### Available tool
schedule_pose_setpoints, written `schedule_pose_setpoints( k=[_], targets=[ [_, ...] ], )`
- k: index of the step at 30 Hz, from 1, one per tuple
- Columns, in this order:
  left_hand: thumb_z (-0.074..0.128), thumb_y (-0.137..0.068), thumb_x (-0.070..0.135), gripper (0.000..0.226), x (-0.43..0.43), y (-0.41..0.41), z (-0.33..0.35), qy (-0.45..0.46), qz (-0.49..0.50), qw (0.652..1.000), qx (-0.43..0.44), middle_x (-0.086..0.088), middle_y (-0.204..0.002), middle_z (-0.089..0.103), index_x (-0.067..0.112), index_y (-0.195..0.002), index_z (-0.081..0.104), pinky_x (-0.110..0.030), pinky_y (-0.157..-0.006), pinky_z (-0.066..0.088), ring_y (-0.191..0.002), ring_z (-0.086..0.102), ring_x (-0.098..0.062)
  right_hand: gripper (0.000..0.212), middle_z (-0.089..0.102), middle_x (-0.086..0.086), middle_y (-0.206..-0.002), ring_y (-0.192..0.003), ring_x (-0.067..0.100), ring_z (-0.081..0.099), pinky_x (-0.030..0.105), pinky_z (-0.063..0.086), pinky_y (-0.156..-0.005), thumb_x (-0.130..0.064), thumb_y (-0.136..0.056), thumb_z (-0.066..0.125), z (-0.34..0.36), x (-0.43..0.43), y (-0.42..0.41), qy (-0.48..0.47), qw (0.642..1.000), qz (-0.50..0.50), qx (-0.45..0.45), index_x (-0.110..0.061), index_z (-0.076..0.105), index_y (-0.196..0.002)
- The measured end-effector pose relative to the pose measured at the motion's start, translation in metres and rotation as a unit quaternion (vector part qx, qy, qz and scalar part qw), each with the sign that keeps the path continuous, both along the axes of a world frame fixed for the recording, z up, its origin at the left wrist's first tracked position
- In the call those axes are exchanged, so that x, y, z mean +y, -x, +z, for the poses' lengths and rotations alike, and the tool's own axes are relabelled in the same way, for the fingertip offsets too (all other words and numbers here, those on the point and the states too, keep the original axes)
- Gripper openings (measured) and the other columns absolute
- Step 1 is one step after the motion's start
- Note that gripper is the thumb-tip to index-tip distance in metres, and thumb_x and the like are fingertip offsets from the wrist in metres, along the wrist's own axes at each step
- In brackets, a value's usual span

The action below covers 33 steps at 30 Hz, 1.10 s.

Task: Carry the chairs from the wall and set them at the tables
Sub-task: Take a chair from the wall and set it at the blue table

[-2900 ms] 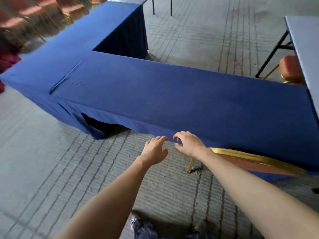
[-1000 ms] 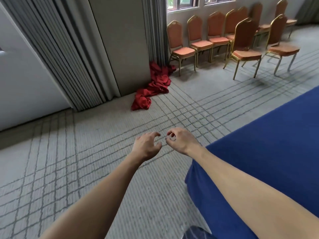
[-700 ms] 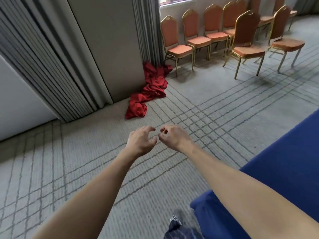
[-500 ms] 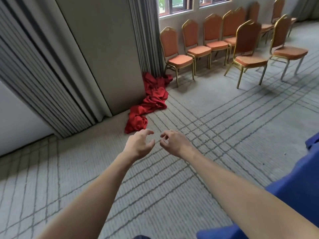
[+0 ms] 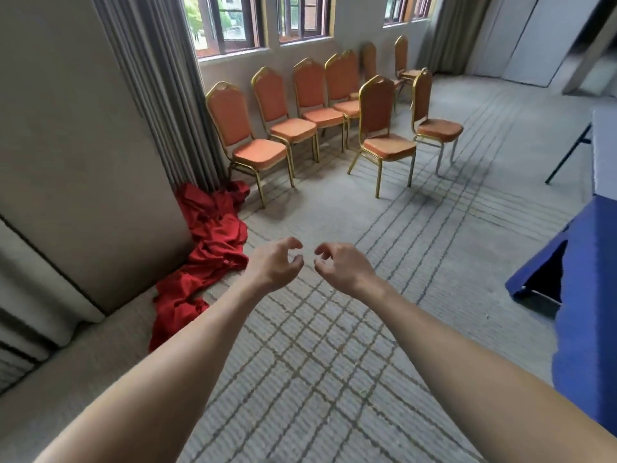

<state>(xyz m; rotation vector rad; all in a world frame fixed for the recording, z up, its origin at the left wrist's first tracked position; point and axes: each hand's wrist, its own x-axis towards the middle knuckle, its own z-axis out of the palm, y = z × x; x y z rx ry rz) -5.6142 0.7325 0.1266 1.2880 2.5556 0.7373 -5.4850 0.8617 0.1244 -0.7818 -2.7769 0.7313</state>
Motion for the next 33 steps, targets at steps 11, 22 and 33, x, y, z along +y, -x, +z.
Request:
schedule_pose_setpoints(
  k=[11,22,33],
  targets=[
    [0.058,-0.09,0.041,0.035,0.279,0.168,0.033,-0.058,-0.109,0.992,-0.018,0.01,-0.125,0.065,0.029,-0.123,0.063,-0.036,-0.102,0.046,-0.115,0.058,-0.011,0.036,0.066,-0.007,-0.107,-0.105,0.015,0.057,0.041,0.05,-0.091,-0.048,-0.09,0.052,0.028,0.248,0.15,0.005,0.99,-0.119,0.07,-0.026,0.063,-0.117],
    [0.058,-0.09,0.038,0.034,0.538,0.304,0.053,-0.097,-0.083,0.989,-0.079,0.011,-0.121,0.065,0.029,-0.123,0.063,-0.03,-0.096,0.046,-0.111,0.057,-0.007,0.03,0.064,-0.01,-0.106,-0.104,0.012,0.057,0.039,0.052,-0.09,-0.046,-0.089,0.054,0.045,0.515,0.291,0.076,0.98,-0.137,0.119,-0.028,0.062,-0.111],
    [0.059,-0.088,0.038,0.034,0.795,0.489,0.019,-0.114,-0.133,0.981,-0.079,0.009,-0.122,0.065,0.028,-0.12,0.063,-0.036,-0.102,0.046,-0.115,0.057,-0.01,0.03,0.066,-0.01,-0.107,-0.101,0.011,0.06,0.036,0.052,-0.087,-0.047,-0.088,0.055,0.015,0.754,0.468,0.08,0.977,-0.172,0.1,-0.029,0.063,-0.111]
  ],
)
